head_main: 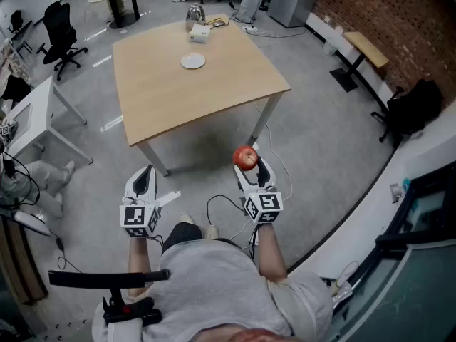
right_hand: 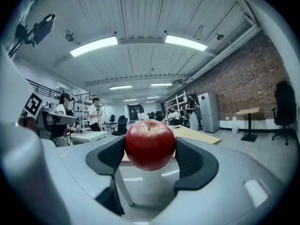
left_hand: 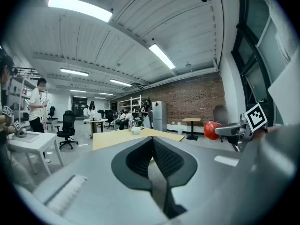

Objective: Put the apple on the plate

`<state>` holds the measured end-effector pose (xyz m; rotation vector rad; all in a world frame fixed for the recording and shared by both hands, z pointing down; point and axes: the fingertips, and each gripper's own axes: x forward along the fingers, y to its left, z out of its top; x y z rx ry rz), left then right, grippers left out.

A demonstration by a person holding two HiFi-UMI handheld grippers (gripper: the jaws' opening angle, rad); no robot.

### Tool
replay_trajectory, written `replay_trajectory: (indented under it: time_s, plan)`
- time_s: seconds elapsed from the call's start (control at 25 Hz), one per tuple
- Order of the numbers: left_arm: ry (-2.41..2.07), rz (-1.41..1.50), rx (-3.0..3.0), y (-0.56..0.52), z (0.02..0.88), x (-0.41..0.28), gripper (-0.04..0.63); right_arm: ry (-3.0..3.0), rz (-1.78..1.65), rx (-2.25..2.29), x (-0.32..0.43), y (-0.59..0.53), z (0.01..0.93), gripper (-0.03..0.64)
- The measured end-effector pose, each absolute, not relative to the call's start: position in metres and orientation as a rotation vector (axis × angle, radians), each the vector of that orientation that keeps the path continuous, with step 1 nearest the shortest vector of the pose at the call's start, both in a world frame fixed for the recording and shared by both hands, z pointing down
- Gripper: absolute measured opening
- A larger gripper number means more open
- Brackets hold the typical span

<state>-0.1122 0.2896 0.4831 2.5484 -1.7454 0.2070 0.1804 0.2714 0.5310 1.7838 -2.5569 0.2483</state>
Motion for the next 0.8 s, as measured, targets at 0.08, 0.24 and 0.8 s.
replay_trajectory:
  time_s: [0.08, 0.24, 0.8]
  plan:
    - [-1.744, 0.208, 2.551, 0.288, 0.482, -0.112, 0.020, -2.556, 0.247, 1.787, 0.181, 0.270, 0.530, 0.344]
    - [-1.744, 0.205, 2.551, 0.289, 0.482, -0.112, 0.019, -2.551, 0.246, 1.792, 0.183, 0.270, 0.529, 0.344]
    - [-1.720, 0.194, 2.571, 0.286, 0.479, -0.098, 0.020, -2.563, 0.239, 1.828, 0.197, 0.276, 0.518, 0.344]
